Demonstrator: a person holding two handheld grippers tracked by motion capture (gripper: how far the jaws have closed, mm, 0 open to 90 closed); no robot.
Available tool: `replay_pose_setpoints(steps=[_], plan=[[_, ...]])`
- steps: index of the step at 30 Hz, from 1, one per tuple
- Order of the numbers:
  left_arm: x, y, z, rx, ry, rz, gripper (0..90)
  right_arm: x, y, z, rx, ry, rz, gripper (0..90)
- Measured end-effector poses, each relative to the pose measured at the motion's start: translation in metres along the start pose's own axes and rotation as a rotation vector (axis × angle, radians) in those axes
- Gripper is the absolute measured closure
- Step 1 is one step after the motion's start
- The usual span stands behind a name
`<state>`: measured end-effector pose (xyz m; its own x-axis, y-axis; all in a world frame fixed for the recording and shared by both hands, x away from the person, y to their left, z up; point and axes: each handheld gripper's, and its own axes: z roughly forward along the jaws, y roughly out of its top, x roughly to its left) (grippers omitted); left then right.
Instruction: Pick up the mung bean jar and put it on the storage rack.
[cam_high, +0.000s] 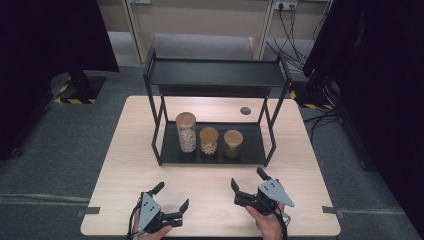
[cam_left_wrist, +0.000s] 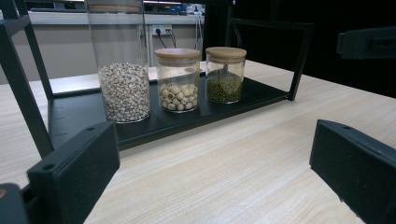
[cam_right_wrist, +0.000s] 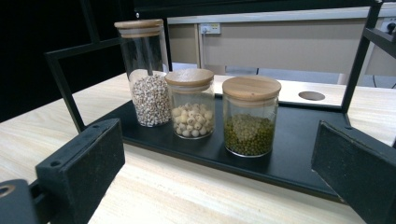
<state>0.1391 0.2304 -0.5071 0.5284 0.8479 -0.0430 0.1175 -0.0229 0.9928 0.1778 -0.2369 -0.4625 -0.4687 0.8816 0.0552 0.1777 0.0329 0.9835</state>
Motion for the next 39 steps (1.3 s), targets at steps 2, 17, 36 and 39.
replay_pose_setpoints(steps=[2,17,36,39], plan=[[0.000,0.000,0.000,-0.002,0.000,-0.002,1.1,0.000,-0.003,-0.003,0.000,0.000,-0.007,2.9],[0.001,0.000,0.000,-0.003,0.001,0.001,1.1,0.005,-0.018,-0.022,-0.008,0.018,-0.017,2.9],[0.000,0.000,0.000,-0.004,0.000,0.002,1.2,0.005,-0.022,-0.025,-0.001,0.028,-0.021,2.9],[0.000,0.000,0.000,-0.004,0.000,0.004,1.2,0.005,-0.023,-0.025,-0.001,0.031,-0.020,2.9]])
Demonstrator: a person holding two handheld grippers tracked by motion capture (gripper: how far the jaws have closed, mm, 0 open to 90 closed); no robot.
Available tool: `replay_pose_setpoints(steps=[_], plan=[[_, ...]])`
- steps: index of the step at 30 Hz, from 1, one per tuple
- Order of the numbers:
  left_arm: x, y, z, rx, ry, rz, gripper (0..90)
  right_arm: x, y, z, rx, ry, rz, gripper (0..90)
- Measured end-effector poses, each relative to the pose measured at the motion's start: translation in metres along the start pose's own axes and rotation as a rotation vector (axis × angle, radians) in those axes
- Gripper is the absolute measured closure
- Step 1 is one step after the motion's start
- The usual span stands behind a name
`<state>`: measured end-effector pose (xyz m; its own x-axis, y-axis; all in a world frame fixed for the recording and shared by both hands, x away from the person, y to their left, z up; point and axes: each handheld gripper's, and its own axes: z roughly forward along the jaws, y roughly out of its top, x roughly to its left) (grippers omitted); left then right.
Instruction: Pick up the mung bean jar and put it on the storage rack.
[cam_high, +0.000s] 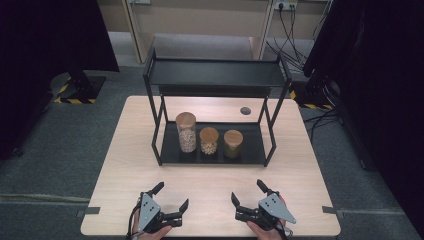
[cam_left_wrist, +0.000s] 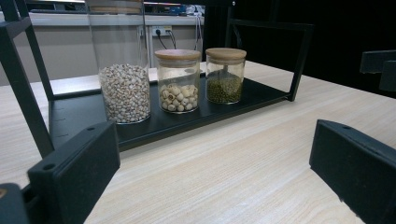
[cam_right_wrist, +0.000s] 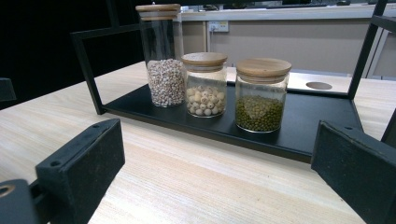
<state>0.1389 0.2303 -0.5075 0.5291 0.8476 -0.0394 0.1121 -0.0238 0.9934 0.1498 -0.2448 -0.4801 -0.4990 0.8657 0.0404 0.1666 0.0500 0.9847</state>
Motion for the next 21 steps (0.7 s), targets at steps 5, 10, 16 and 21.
replay_pose_setpoints(steps=[5,10,16,21], plan=[[-0.0001,0.0002,0.0003,0.003,0.000,0.002,1.2,-0.0003,0.0001,-0.0005,-0.002,0.000,-0.001,2.9],[-0.0004,-0.0001,0.0000,0.003,0.001,-0.001,1.2,-0.0007,0.0004,-0.0010,-0.003,-0.001,0.007,3.0],[-0.0002,-0.0001,-0.0001,0.000,0.001,0.000,1.2,-0.0005,0.0007,-0.0011,-0.005,-0.001,0.005,3.0],[-0.0003,0.0001,0.0000,0.002,0.000,0.003,1.2,-0.0008,0.0004,-0.0009,-0.001,0.000,0.006,3.0]])
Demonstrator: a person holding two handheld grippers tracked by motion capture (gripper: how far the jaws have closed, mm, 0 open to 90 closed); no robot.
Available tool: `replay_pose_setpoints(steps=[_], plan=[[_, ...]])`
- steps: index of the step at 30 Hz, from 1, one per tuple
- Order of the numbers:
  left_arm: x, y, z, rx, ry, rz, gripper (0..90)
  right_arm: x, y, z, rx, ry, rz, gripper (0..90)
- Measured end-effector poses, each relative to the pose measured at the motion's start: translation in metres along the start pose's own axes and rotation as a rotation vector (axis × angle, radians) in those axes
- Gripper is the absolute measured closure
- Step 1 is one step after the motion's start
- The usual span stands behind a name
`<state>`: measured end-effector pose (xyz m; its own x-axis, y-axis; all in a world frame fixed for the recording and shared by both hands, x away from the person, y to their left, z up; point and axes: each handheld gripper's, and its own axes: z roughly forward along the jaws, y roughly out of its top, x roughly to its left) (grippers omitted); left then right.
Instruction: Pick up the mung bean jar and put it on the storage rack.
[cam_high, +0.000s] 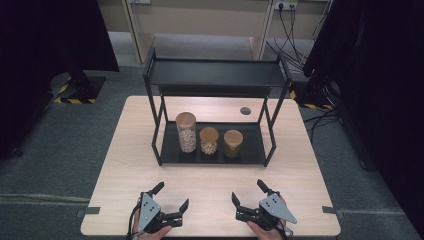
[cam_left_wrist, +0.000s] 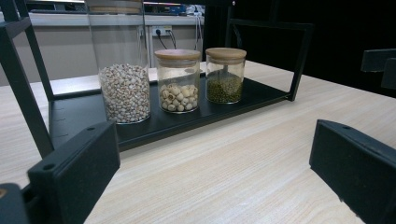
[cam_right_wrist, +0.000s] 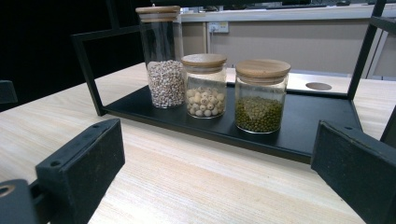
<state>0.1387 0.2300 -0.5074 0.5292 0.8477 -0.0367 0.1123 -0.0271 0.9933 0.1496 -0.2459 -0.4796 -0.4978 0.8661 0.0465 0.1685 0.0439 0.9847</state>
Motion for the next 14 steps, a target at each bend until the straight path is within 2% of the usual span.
replay_pose_setpoints(steps=[14], plan=[[0.0001,-0.0001,0.0002,-0.002,0.003,-0.001,1.2,-0.0001,0.0001,-0.0004,-0.005,0.002,-0.004,3.0]])
